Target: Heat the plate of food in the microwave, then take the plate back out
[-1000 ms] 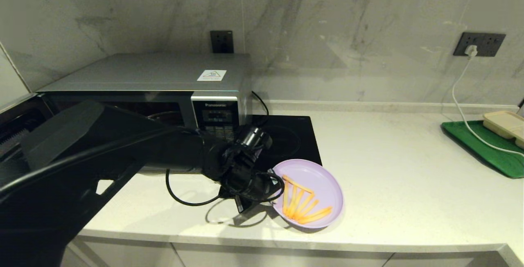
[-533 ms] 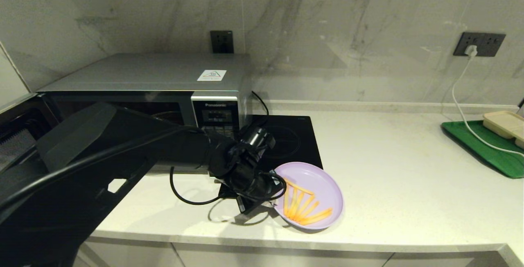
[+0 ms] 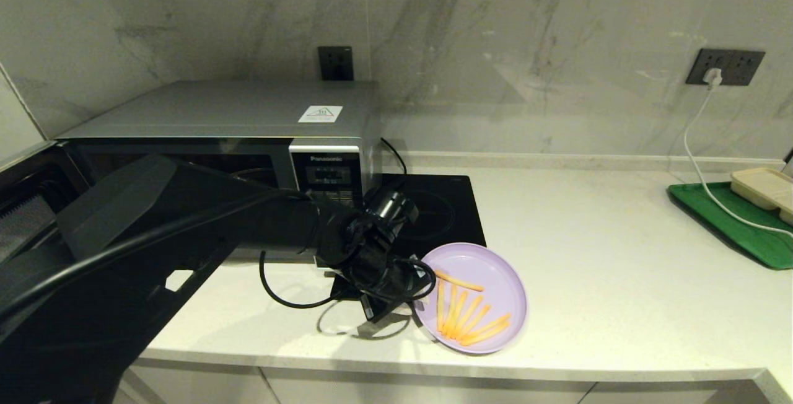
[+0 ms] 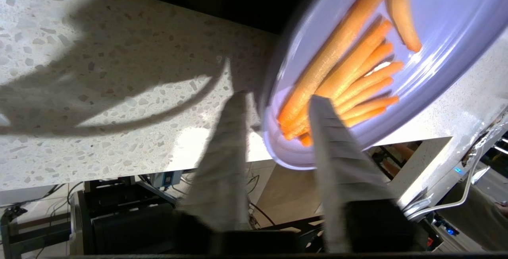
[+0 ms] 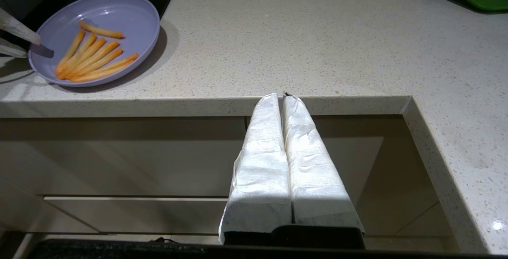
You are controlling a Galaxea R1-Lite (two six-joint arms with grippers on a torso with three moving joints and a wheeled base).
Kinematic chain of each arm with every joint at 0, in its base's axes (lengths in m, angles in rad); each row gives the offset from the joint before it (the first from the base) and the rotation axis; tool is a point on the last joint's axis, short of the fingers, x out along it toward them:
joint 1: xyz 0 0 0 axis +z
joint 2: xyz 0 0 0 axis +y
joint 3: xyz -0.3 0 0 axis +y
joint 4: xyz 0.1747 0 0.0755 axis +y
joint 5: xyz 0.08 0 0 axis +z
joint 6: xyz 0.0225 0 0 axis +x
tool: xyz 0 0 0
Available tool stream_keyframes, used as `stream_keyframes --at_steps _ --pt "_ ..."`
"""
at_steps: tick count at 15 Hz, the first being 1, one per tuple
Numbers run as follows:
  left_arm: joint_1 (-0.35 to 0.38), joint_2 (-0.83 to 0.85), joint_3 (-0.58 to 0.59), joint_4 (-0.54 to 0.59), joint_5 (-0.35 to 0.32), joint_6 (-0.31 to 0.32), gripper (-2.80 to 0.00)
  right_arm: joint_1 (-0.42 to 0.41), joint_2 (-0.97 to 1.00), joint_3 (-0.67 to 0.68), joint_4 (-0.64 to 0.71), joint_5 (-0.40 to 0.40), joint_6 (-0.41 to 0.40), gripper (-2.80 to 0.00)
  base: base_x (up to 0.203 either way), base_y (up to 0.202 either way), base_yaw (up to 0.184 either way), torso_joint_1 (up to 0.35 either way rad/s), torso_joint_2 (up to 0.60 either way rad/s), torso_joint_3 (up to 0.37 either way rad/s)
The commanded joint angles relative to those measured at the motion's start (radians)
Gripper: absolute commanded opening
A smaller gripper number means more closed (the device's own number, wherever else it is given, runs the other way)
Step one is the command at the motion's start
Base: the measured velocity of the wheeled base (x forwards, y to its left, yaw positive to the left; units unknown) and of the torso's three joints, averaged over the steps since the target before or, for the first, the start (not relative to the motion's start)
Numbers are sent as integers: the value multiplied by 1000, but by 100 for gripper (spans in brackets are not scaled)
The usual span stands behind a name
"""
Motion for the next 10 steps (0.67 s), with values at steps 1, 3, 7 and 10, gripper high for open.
stream_keyframes --at_steps 1,3,7,10 --pt "1 0 0 5 0 -7 0 0 0 0 1 0 0 -280 0 0 0 0 0 0" --pt "1 -7 2 5 1 -9 0 0 0 0 1 0 0 -280 0 0 0 0 0 0" --pt "21 -54 11 54 4 -16 0 0 0 0 1 0 0 -280 0 0 0 0 0 0" --pt "38 -122 38 92 3 -14 0 0 0 0 1 0 2 -280 0 0 0 0 0 0"
